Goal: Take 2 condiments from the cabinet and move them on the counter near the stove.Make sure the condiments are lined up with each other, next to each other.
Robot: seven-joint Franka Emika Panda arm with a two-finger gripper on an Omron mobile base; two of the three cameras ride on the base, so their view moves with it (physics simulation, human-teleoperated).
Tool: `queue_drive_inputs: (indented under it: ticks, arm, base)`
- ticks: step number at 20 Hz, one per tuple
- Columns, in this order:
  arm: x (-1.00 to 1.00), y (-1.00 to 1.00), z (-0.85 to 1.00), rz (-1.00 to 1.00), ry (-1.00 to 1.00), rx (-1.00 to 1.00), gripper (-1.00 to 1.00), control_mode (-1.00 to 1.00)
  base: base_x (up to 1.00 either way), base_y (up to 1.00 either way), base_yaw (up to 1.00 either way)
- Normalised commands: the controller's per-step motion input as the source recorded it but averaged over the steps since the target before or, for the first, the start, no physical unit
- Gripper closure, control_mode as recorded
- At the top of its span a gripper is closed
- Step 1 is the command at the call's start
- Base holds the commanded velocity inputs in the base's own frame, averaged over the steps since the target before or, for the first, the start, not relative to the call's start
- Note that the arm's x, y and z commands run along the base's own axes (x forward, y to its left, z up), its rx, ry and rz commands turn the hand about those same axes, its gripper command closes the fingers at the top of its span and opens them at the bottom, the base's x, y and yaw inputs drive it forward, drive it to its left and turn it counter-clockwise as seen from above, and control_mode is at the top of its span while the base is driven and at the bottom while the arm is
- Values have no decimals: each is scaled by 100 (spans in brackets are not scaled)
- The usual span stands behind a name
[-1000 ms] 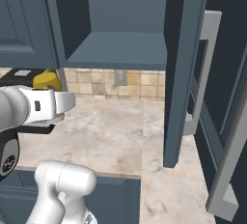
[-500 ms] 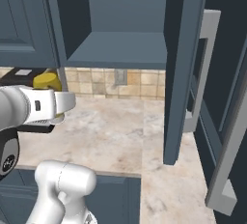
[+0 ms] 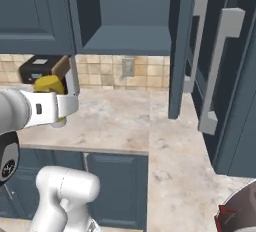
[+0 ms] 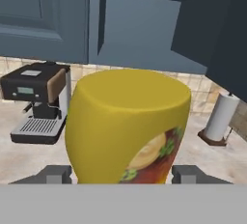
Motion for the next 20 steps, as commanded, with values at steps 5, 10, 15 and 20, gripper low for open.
queue_drive_inputs:
  ticks: [5,10,15,20]
  arm:
    - [0,0,0,0,0,0,100,100]
    - [0,0,0,0,0,0,100,100]
    - [0,0,0,0,0,0,100,100]
    - [0,0,0,0,0,0,100,100]
  base:
    - [-67,43,-4]
    - [-68,76,-18]
    - [-80,86,-30]
    - [-94,17,-45]
